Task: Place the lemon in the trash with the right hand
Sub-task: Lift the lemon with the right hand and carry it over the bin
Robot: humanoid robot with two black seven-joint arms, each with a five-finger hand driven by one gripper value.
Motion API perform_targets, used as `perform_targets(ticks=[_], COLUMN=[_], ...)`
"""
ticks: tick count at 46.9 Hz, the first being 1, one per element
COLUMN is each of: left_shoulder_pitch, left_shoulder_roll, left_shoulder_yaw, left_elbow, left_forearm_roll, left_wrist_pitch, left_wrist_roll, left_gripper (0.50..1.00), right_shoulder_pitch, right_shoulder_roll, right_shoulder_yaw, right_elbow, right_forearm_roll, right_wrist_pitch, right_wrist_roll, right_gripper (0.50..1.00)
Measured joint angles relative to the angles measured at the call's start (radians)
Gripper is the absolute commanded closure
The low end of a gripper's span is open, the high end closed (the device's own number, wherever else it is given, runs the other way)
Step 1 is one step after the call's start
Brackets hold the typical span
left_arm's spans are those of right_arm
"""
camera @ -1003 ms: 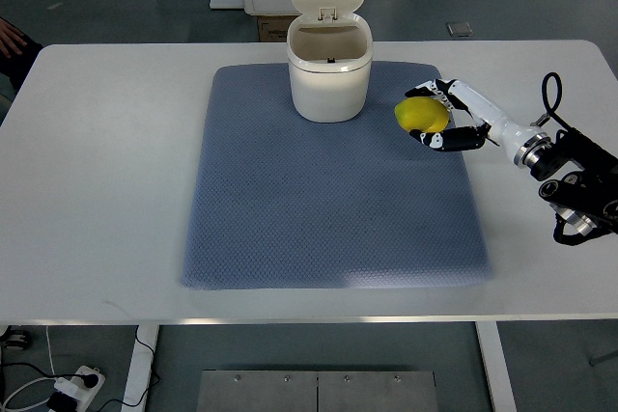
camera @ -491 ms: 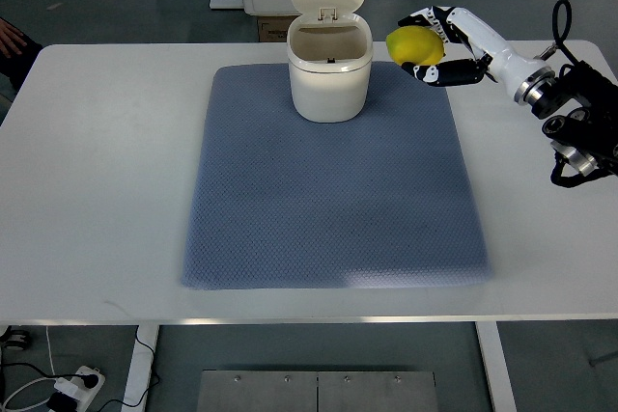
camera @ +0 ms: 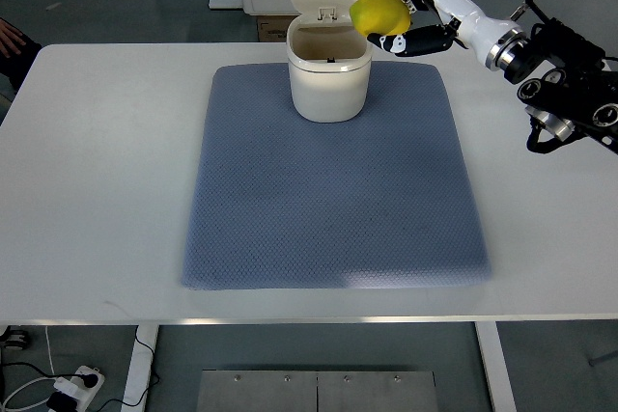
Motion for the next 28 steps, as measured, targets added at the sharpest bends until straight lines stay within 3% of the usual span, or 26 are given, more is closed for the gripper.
perform_targets(ticks=[13,28], left_shoulder_pitch=[0.000,0.000], left_shoulder_roll=[0.000,0.000], left_shoulder_yaw=[0.000,0.000], left_elbow=[0.000,0.000], left_forearm_roll=[0.000,0.000], left_wrist_pitch=[0.000,0.000], left_wrist_roll=[0.000,0.000], left_gripper=[0.500,0.500], right_shoulder_pitch=[-0.001,-0.001], right_shoulder_roll=[0.080,0.168], right_shoulder_yaw=[0.006,0.005], right_elbow=[-0.056,-0.151], right_forearm_roll=[0.003,0.039], right_wrist_pitch=[0.000,0.011], right_wrist_roll=[-0.072,-0.089], right_gripper=[1.000,1.000])
